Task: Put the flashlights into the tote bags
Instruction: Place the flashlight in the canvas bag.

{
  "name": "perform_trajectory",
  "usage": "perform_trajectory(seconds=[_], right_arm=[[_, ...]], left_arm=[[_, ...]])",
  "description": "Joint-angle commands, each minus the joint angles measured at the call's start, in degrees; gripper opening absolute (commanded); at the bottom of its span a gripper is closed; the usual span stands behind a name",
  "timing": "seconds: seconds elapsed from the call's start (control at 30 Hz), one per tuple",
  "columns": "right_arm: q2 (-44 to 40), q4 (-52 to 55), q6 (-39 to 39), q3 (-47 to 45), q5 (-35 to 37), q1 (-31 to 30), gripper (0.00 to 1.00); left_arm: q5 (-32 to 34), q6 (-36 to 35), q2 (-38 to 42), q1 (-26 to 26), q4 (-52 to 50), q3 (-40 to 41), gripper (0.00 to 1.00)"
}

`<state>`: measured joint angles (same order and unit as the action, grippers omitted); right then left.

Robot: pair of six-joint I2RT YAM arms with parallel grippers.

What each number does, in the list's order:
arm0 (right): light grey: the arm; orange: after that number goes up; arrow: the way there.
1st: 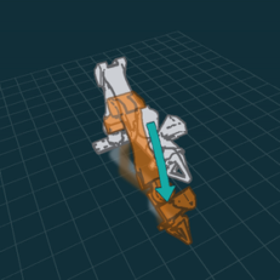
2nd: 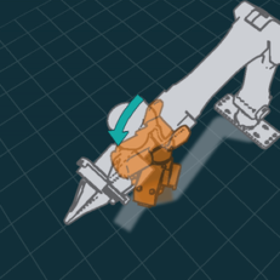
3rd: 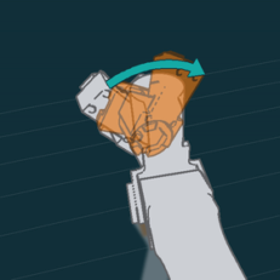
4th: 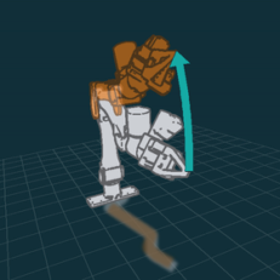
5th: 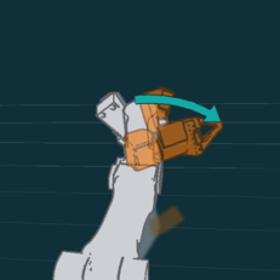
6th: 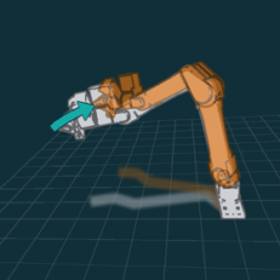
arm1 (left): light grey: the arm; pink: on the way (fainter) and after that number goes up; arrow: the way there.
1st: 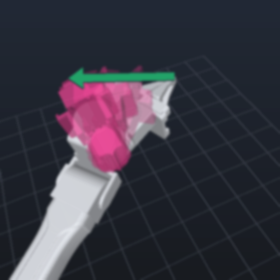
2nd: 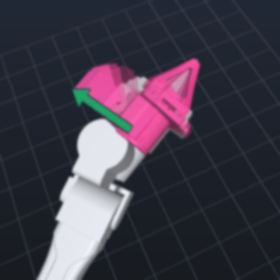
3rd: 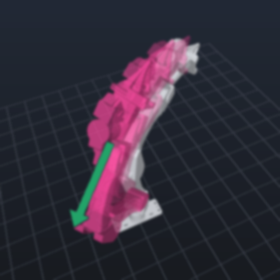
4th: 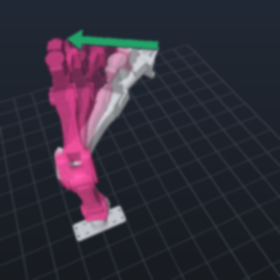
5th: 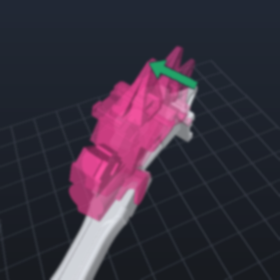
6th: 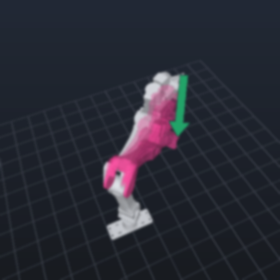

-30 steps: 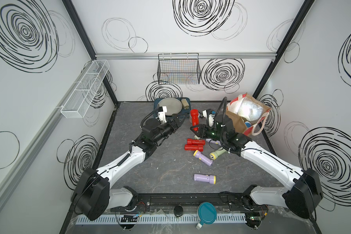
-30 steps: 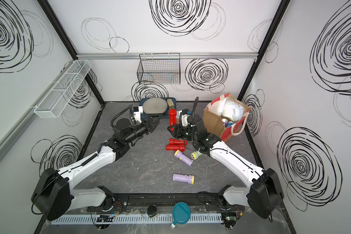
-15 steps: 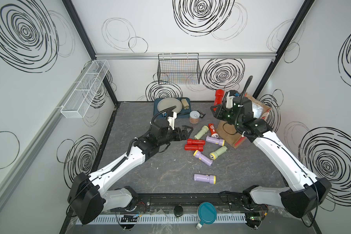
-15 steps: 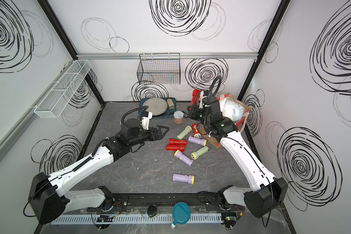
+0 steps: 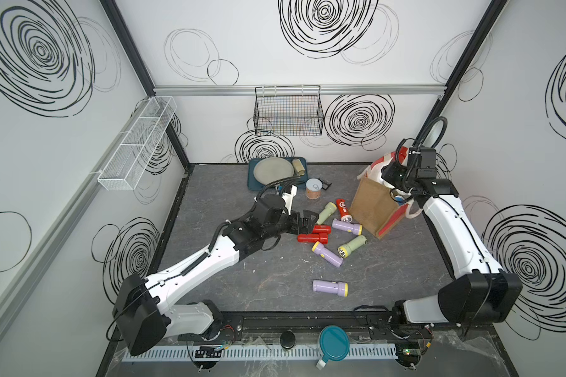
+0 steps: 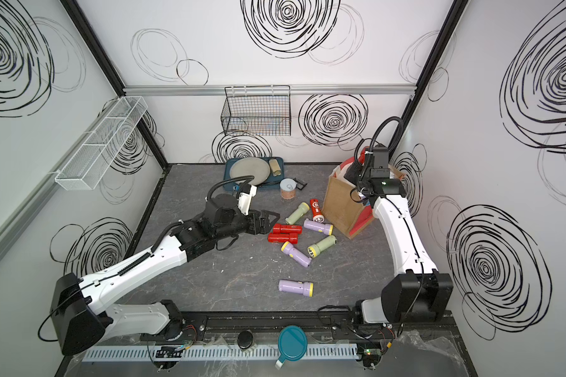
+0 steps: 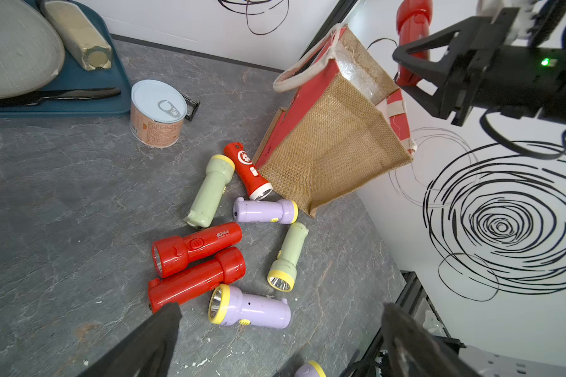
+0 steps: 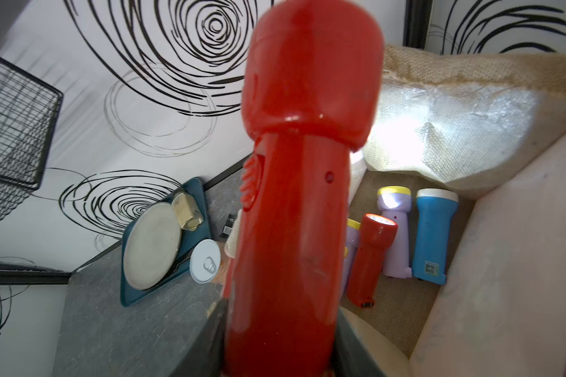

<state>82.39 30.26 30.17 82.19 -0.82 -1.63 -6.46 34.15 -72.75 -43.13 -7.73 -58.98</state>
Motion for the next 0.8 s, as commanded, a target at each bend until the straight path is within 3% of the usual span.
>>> perform_trajectory(seconds=[0.0, 0.33, 0.77], right_arm=[[2.66, -2.19, -1.55, 1.98, -0.97, 2.57, 0.00], [10.99, -4.26, -1.51, 2.24, -0.32, 7.56, 0.00], [17.30, -4.79, -1.55, 0.75, -0.68, 8.22, 0.00]], left_arm=[[1.81, -1.88, -0.80, -0.94, -0.31, -2.24, 0.99], [4.50, -3.21, -0.42, -3.19, -1.58, -1.85, 0.99], [5.78, -3.18, -4.36, -3.00, -2.47, -1.18, 0.99]])
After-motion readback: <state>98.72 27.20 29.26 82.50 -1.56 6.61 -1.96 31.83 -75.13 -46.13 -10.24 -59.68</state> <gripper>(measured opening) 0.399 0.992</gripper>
